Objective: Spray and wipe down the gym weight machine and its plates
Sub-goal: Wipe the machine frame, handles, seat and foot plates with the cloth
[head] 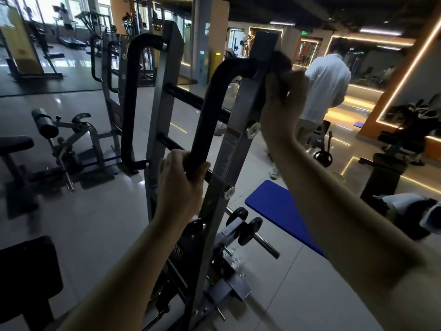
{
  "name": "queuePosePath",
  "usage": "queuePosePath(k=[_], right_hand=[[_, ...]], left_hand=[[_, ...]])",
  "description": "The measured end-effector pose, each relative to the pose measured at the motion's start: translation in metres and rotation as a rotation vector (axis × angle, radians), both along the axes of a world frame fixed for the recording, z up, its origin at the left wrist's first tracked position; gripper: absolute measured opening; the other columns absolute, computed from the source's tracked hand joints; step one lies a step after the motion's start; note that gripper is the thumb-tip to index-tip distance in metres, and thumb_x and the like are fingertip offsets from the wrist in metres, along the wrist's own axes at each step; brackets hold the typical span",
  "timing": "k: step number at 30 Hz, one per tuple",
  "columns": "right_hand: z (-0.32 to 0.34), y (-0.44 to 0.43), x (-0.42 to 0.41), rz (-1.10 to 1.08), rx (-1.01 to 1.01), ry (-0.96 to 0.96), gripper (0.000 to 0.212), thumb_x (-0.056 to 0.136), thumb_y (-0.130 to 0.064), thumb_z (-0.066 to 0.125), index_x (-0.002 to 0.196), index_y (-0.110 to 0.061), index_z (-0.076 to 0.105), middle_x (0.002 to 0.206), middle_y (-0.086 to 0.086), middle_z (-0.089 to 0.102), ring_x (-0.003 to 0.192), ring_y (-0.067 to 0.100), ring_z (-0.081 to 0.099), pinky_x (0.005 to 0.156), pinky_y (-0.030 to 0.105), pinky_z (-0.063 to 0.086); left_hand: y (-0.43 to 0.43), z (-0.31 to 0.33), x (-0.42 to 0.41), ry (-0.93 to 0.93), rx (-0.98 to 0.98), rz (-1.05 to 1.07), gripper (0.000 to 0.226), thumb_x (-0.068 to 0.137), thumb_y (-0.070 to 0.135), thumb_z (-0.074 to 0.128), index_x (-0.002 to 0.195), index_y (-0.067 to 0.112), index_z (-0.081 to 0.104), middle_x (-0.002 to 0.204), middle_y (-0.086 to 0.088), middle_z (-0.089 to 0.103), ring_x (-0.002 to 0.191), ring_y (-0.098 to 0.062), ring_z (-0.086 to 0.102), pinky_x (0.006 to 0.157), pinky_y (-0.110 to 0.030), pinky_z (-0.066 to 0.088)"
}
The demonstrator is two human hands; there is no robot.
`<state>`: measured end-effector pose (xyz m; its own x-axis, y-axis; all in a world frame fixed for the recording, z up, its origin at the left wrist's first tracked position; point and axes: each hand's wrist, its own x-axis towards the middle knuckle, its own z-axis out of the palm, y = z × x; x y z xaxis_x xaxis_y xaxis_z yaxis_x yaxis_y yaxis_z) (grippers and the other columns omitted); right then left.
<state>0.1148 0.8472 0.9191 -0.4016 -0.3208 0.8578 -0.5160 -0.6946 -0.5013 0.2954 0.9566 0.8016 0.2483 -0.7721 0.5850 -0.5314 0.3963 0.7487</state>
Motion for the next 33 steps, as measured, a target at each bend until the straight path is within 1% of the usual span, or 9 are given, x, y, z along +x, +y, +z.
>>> queuePosePath(k=[4,9,15,19,22,24,28,31,33], right_hand=[[-0.112,0.032,0.018,0.130,0.209,0.031,0.008,0.093,-0.009,0.061,0.098,-0.007,0.054,0.107,0.010,0.051,0.100,0.027,0.051,0.081,0.030,0.045],[-0.175,0.068,0.035,0.217,0.470,-0.026,0.023,0.093,0.004,0.063,0.112,-0.008,0.056,0.112,0.004,0.046,0.100,-0.006,0.046,0.081,0.005,0.042],[-0.109,0.049,0.021,0.212,0.242,0.054,0.022,0.086,0.006,0.065,0.106,0.001,0.056,0.109,0.018,0.049,0.100,-0.005,0.045,0.081,0.007,0.039],[-0.200,0.070,0.026,0.248,0.454,0.179,0.031,0.087,-0.002,0.063,0.106,-0.024,0.051,0.111,-0.005,0.042,0.104,0.022,0.051,0.081,0.041,0.055],[-0.241,0.087,0.030,0.316,0.656,0.174,0.037,0.088,0.005,0.065,0.100,-0.028,0.053,0.110,-0.003,0.044,0.102,0.004,0.049,0.086,0.037,0.051],[-0.242,0.089,0.032,0.337,0.725,0.111,0.037,0.089,0.004,0.067,0.097,-0.030,0.056,0.110,-0.003,0.046,0.100,0.003,0.050,0.088,0.038,0.053],[-0.225,0.093,0.036,0.296,0.600,0.041,0.020,0.088,-0.006,0.069,0.102,-0.016,0.058,0.109,-0.004,0.045,0.101,0.003,0.050,0.087,0.044,0.054],[-0.169,0.068,0.034,0.194,0.412,-0.032,0.023,0.091,0.000,0.065,0.112,-0.003,0.055,0.113,0.003,0.044,0.100,-0.010,0.044,0.084,0.017,0.048],[-0.134,0.048,0.033,0.152,0.314,-0.039,0.025,0.090,0.000,0.061,0.113,0.004,0.053,0.114,0.013,0.045,0.098,-0.008,0.043,0.081,0.010,0.042]], left_hand=[[0.000,-0.003,-0.001,0.024,-0.011,0.007,0.036,0.092,0.036,0.071,0.113,0.009,0.058,0.105,0.009,0.055,0.106,-0.013,0.047,0.087,-0.027,0.034],[-0.001,-0.009,0.004,0.042,-0.047,-0.018,0.031,0.092,0.036,0.071,0.116,0.018,0.062,0.109,0.014,0.057,0.106,-0.011,0.053,0.088,-0.027,0.039],[0.007,-0.050,0.011,0.039,-0.018,0.008,0.044,0.093,0.054,0.058,0.124,0.023,0.061,0.114,0.010,0.055,0.105,-0.003,0.047,0.085,-0.017,0.039],[0.019,-0.073,0.012,0.073,0.028,-0.018,0.043,0.092,0.050,0.059,0.123,0.020,0.062,0.110,0.007,0.058,0.101,0.008,0.048,0.081,-0.010,0.042],[0.022,-0.087,0.016,0.050,0.037,-0.017,0.043,0.091,0.049,0.057,0.124,0.021,0.062,0.104,0.025,0.051,0.099,0.011,0.050,0.080,-0.017,0.046],[0.021,-0.098,0.021,0.008,0.043,-0.010,0.047,0.092,0.054,0.057,0.121,0.017,0.064,0.101,0.022,0.052,0.095,0.006,0.048,0.082,-0.026,0.049],[0.022,-0.123,0.032,-0.080,0.065,0.015,0.049,0.092,0.058,0.053,0.121,0.020,0.062,0.105,0.012,0.055,0.099,-0.010,0.049,0.086,-0.043,0.048],[0.023,-0.126,0.033,-0.100,0.096,0.032,0.066,0.092,0.074,0.043,0.121,0.018,0.062,0.107,0.011,0.054,0.099,-0.008,0.048,0.084,-0.032,0.044],[0.022,-0.128,0.033,-0.098,0.079,0.030,0.069,0.092,0.076,0.040,0.120,0.016,0.061,0.106,0.012,0.054,0.098,-0.010,0.050,0.082,-0.027,0.042]])
